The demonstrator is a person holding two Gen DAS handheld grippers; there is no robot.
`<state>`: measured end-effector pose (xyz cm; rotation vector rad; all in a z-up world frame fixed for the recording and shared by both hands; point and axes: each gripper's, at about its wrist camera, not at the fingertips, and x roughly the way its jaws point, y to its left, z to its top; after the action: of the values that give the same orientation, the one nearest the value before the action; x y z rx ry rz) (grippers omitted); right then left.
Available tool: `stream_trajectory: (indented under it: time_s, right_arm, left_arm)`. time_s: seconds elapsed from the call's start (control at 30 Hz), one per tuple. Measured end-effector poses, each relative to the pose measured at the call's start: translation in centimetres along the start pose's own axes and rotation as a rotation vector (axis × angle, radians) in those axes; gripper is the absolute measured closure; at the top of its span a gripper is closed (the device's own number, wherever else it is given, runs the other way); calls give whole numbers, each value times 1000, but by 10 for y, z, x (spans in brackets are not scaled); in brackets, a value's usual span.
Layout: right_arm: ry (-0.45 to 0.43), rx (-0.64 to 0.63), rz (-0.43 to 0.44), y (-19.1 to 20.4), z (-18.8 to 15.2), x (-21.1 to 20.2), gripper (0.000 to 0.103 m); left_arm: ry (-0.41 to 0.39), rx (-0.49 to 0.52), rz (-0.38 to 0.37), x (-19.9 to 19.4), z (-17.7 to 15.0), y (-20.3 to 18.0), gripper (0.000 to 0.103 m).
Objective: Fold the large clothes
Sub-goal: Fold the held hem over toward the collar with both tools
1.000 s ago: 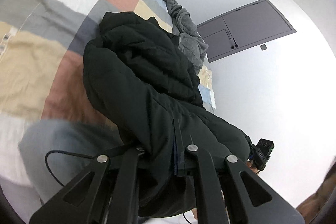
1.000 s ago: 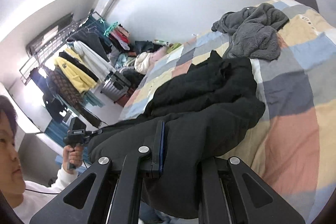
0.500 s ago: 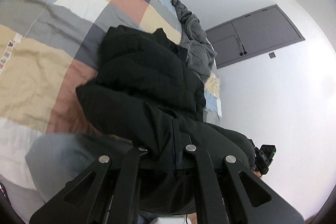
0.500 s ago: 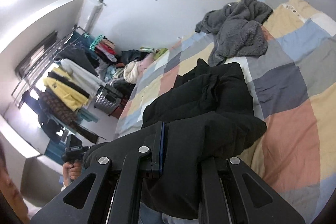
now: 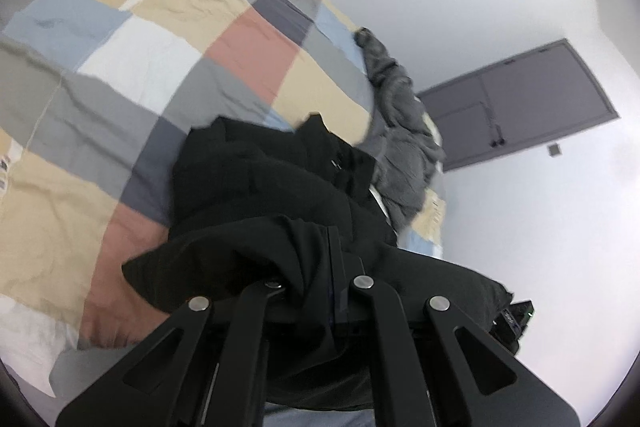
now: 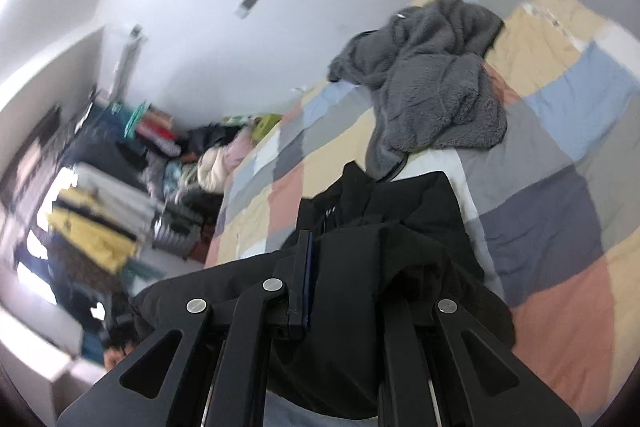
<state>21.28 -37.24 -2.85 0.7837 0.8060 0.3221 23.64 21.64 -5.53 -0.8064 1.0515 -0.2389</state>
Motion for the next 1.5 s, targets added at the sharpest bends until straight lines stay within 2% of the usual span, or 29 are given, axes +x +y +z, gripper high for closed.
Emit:
stream_trajectory:
  time_s: [0.13, 0.23, 0.43, 0.7, 0.97, 1.2, 1.3, 1.33, 1.4, 1.43, 1.47, 1.5]
  right_arm:
    - [-5, 96, -25, -17, 27, 38, 96]
    - [-9, 145, -53, -26, 38, 59, 96]
    - [25, 223, -120, -54, 59, 107, 96]
    - [92, 202, -217, -81, 70, 173, 96]
    - [149, 252, -190, -115, 67, 213, 96]
    - [155, 305, -126, -115, 63, 187, 92]
    - [148, 310, -94, -110, 59, 165, 85]
    - [145, 315, -87, -108, 59, 159, 78]
    - [118, 315, -67, -103, 57, 136, 52]
    - [101, 298, -78, -99, 57, 125, 33]
    - [91, 280, -92, -94, 57, 117, 30]
    - [85, 262, -106, -89, 59, 109, 30]
  left_arm:
    - [-23, -26, 69, 21, 23, -15, 98]
    - [-38, -39, 149, 40, 36, -27, 98]
    - [-57, -85, 227, 85, 65, -28, 97]
    - [-34, -109, 380, 169, 97, -18, 96]
    - [17, -136, 370, 211, 110, 0, 94]
    - [73, -192, 289, 198, 112, 9, 91]
    - [82, -210, 221, 179, 105, 10, 82]
    - [92, -207, 207, 172, 103, 10, 76]
    - [108, -182, 204, 156, 97, 6, 62]
    - [104, -169, 202, 147, 95, 4, 48]
    - [97, -157, 196, 139, 93, 2, 31]
    - [75, -124, 199, 125, 91, -2, 25]
